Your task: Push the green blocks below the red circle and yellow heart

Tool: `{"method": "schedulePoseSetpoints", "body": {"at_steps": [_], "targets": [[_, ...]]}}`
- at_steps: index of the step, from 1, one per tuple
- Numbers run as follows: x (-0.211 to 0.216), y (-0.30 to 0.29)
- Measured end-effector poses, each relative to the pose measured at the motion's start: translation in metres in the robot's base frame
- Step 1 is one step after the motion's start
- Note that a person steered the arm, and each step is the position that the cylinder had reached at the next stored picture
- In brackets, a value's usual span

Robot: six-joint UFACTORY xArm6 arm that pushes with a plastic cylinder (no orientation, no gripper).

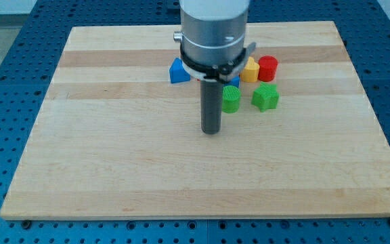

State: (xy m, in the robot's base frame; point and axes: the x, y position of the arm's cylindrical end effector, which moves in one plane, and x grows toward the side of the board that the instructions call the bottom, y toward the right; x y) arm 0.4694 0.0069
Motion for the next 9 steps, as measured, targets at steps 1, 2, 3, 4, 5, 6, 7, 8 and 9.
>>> {"method": "schedulePoseSetpoints", "body": {"at_steps": [1,2,3,4,5,6,7,8,9], "targets": [[-0.037,0.000],[-0.037,0.001],[-0.036,0.029],[-0.036,0.034],[-0.037,0.039],[-0.062,0.042],[-0.067,0.042],[-0.060,0.042],[-0.022,0.045]]}}
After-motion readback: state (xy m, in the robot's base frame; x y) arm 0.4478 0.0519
